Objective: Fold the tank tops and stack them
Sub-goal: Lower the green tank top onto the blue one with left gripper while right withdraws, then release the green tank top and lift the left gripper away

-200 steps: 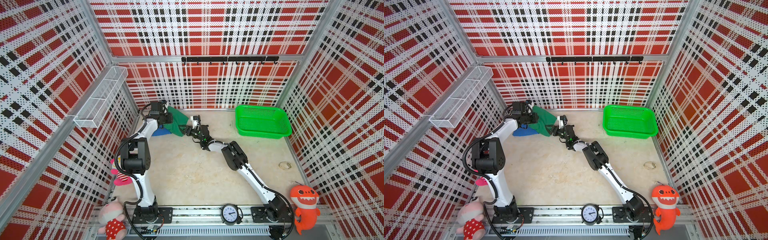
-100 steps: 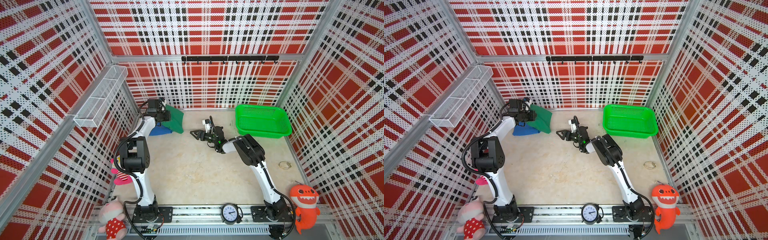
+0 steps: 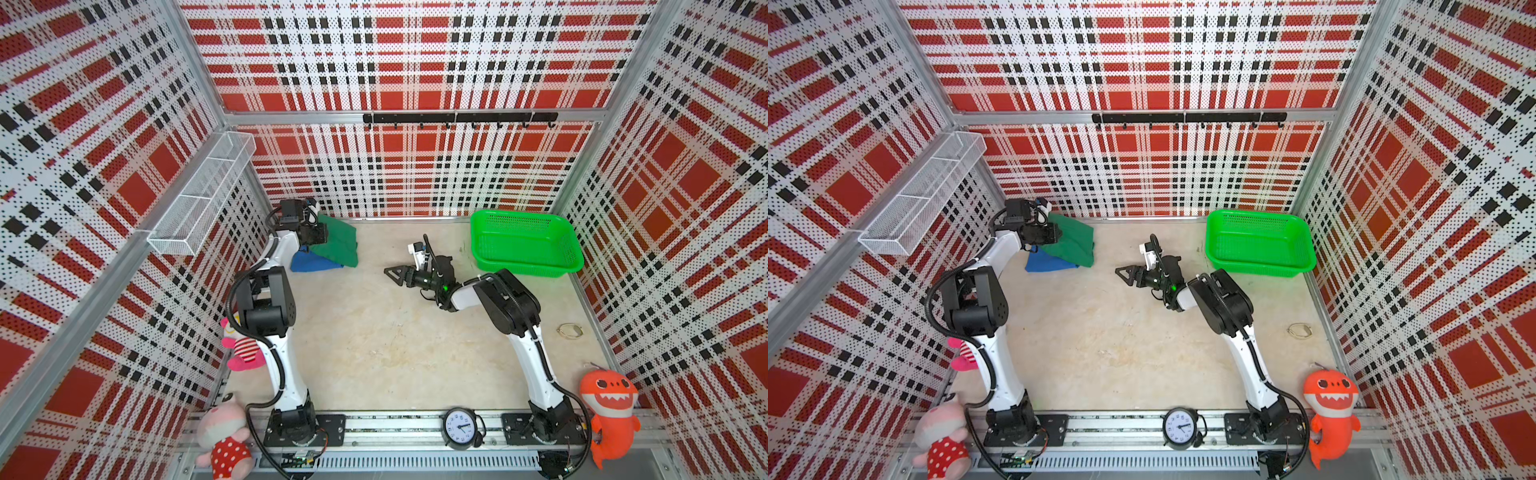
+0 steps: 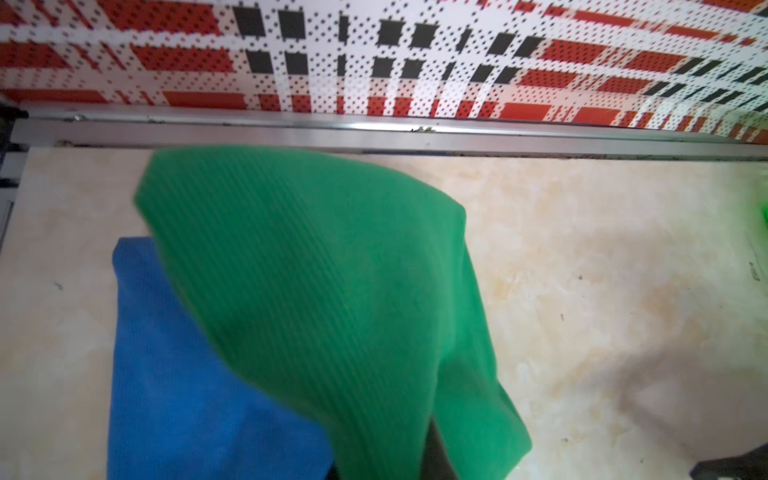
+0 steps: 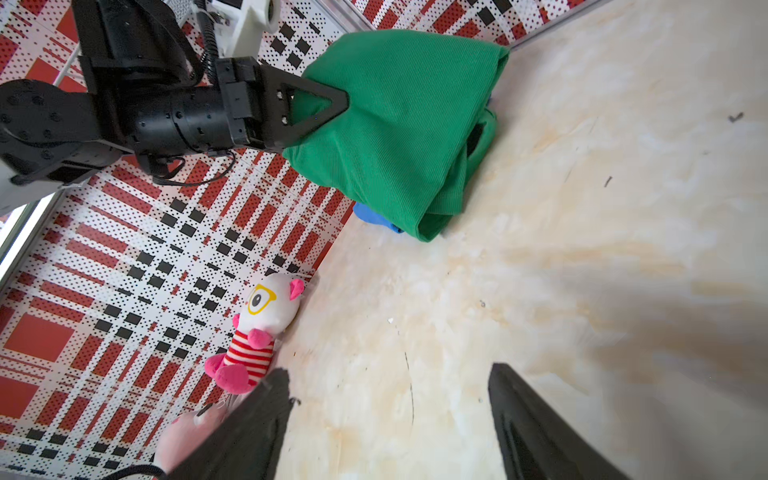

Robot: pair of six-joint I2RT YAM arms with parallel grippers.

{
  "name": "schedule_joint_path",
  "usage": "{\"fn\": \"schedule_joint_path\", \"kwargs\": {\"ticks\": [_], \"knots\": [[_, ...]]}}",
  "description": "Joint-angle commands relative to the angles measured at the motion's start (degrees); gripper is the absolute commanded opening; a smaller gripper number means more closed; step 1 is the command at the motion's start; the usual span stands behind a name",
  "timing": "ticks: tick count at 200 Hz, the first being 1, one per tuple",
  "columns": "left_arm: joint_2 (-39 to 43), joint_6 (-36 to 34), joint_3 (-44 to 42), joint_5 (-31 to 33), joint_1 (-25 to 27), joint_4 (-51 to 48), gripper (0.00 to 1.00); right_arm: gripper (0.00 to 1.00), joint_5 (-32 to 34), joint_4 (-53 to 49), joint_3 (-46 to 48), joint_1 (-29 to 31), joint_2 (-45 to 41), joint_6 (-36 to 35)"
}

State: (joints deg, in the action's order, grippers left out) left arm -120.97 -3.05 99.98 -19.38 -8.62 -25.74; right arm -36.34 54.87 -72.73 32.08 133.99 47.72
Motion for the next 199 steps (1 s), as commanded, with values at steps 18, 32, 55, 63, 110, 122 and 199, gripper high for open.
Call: {"fn": "schedule_joint_path", "kwargs": {"ticks": [18, 32, 55, 63, 110, 122, 199], "knots": [[-2.1, -0.5, -3.8, 0.2, -3.9, 4.3, 0.00, 0.79, -2.4, -0.4, 5.7, 0.0, -10.5, -4.0], [-3.1, -1.1, -4.4, 1.2, -4.6, 5.5, 0.13, 0.79, -3.2, -0.9, 8.5, 0.0, -13.8, -4.6], [-3.7, -2.1, -4.3, 2.1, -5.5, 6.6, 0.56, 0.80, -3.1, -7.2, 12.3, 0.0, -19.9, -6.5], [-3.5, -1.8, -3.6, 2.3, -6.0, 6.6, 0.73, 0.80, -2.3, -12.2, 12.9, 0.0, -22.2, -8.3], [7.9, 2.8, -4.3, 15.5, -6.0, 10.7, 0.98, 0.81, 12.0, -45.9, 13.0, -0.2, -34.3, -24.9], [12.4, 6.0, -7.2, 19.5, -5.1, 13.2, 1.00, 0.81, 15.1, -49.6, 13.9, -0.6, -36.5, -25.9], [39.3, 13.9, -50.2, 38.7, 12.7, 40.6, 0.97, 1.00, 51.4, -62.6, 25.9, -6.3, -60.7, -31.4]]}}
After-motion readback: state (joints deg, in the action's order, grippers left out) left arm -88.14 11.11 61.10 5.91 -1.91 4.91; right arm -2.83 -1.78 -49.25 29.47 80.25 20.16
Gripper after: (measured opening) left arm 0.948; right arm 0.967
